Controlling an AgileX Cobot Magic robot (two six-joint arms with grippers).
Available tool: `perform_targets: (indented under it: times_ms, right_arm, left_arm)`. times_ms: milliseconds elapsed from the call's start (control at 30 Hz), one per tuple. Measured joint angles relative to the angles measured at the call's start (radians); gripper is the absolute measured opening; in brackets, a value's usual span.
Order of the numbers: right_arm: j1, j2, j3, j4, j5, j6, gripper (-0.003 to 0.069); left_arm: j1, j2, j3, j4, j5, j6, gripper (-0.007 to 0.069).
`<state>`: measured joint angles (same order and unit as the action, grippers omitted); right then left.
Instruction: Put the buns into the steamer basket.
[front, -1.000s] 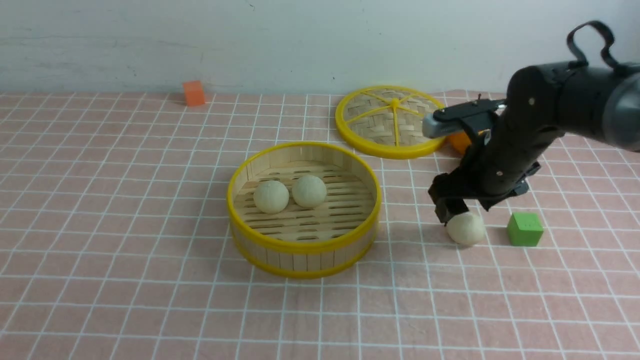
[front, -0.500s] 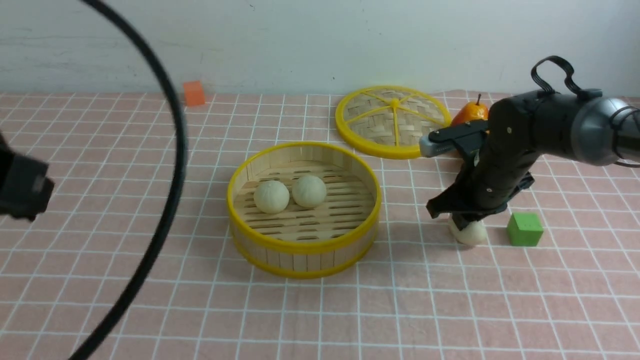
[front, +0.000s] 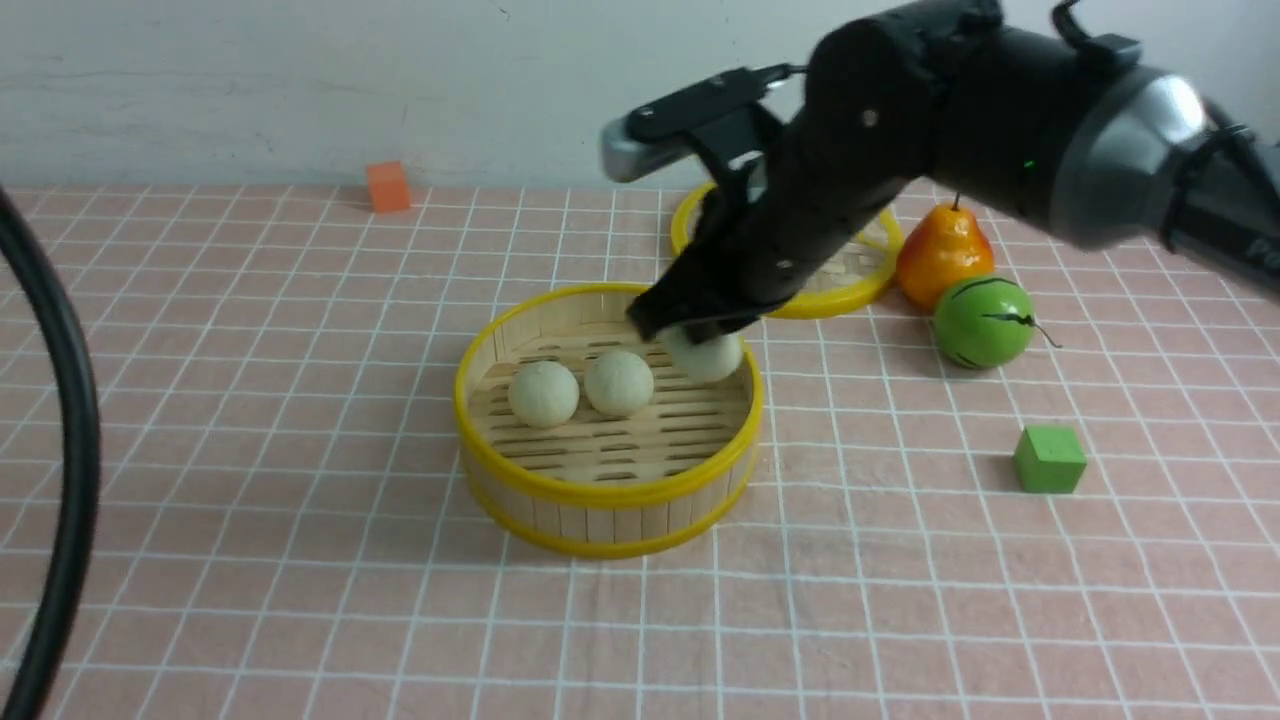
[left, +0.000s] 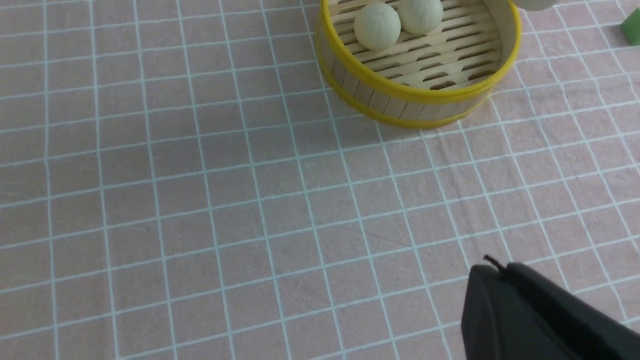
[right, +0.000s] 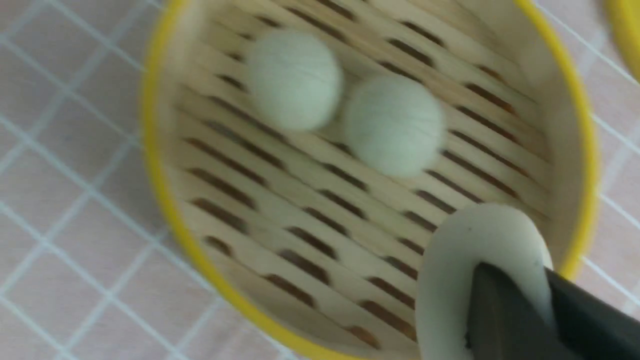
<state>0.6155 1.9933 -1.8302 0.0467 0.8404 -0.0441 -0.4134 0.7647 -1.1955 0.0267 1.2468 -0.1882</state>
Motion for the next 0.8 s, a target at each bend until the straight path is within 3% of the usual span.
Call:
perform_targets:
  times_ms: [200, 367, 467, 633, 800]
  right_arm:
    - [0.079, 0.091, -0.001, -0.006, -0.065, 0.0, 0.0072]
    - [0.085, 0.167, -0.001, -0.024, -0.081, 0.018, 0.0278]
    - [0.084, 0.18, -0.001, -0.038, -0.087, 0.044, 0.045]
    - [0.084, 0.148, -0.001, -0.08, -0.061, 0.06, 0.0629]
    - [0.084, 0.025, -0.001, -0.112, 0.047, 0.063, 0.0622]
  left_arm:
    - [0.0, -0.052, 0.079, 0.004, 0.0, 0.019, -0.0014]
    - [0.0, -0.172, 0.21, 0.009, 0.0, 0.017, -0.0014]
    - [0.0, -0.264, 0.294, 0.016, -0.007, -0.005, -0.0014]
    - [0.0, -0.416, 0.408, 0.037, -0.021, -0.054, -0.0014]
    - [0.0, -0.521, 0.456, 0.041, -0.021, -0.099, -0.0014]
